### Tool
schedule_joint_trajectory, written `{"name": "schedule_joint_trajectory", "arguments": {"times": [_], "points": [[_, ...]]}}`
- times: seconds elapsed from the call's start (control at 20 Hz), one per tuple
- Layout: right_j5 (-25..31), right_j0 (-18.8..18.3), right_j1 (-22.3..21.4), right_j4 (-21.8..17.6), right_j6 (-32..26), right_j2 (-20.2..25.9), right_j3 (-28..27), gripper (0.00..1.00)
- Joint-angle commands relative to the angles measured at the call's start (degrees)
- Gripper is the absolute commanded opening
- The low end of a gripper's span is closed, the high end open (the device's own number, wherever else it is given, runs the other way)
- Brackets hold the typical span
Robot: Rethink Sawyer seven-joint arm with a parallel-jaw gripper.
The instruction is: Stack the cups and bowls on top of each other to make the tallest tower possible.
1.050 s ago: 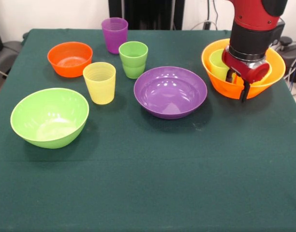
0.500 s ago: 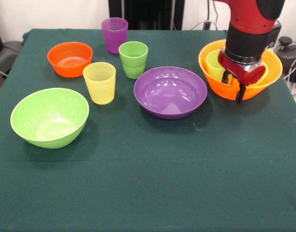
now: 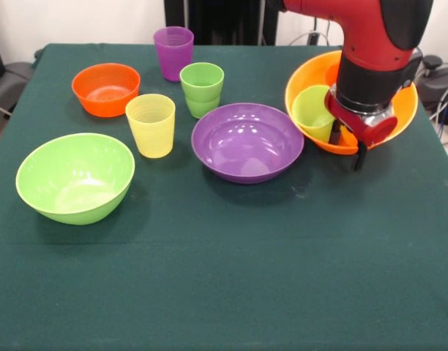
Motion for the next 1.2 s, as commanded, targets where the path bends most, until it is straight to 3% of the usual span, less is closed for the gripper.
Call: {"name": "schedule_joint_trajectory", "arguments": {"times": [0.05, 0.5, 0.85, 1.2], "points": [[1.5, -2.5, 7.5, -4.0, 2.7, 1.1, -10.8, 1.0], [3.8, -0.6, 5.0, -3.5, 5.0, 0.1, -9.1, 1.0], [6.4, 5.0, -2.6, -1.5, 10.3, -1.6, -0.5, 1.0], [12.0, 7.3, -6.0, -0.8, 12.3, -3.5, 0.3, 1.0]]}}
